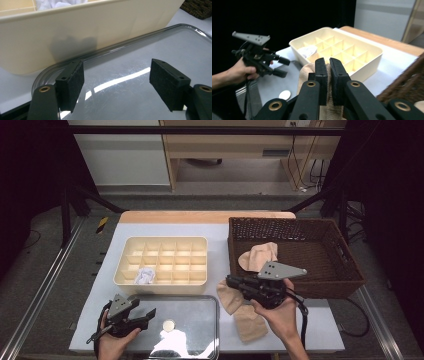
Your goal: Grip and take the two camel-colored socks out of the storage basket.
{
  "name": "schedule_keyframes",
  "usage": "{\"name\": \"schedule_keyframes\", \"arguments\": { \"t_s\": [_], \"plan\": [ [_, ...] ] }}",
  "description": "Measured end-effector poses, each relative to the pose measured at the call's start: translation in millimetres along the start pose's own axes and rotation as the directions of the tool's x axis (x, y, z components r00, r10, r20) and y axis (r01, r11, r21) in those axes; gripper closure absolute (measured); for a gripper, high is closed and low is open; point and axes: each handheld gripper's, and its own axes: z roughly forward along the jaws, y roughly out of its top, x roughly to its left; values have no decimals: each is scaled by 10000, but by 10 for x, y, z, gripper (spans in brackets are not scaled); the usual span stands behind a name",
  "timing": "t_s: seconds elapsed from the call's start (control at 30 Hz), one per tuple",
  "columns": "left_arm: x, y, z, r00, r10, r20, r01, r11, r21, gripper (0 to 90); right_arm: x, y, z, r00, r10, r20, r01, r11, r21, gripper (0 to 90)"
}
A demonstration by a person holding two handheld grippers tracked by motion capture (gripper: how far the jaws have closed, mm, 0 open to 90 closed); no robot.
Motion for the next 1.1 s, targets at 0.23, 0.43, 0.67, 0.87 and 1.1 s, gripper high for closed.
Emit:
{"name": "schedule_keyframes", "arguments": {
  "t_s": [0.23,0.43,0.67,0.87,1.1],
  "plan": [
    [-1,6,-10,10000,-5,30,6,10000,-39,275,102,-235,215,9989,159,-438,-131,9979,638,859],
    [-7,10,-14,10000,1,27,-1,10000,-50,275,144,-439,405,9971,356,-666,-279,9932,1133,858],
    [-19,25,-22,10000,-36,53,37,9999,-148,275,158,-616,558,9967,501,-639,-394,9864,1597,856],
    [-37,51,-22,9999,-46,161,49,9997,-223,276,176,-734,695,9960,601,-657,-460,9791,1980,856],
    [-57,84,-35,9998,-17,200,23,9995,-323,278,221,-902,879,9961,549,-689,-350,9644,2620,853]
  ]
}}
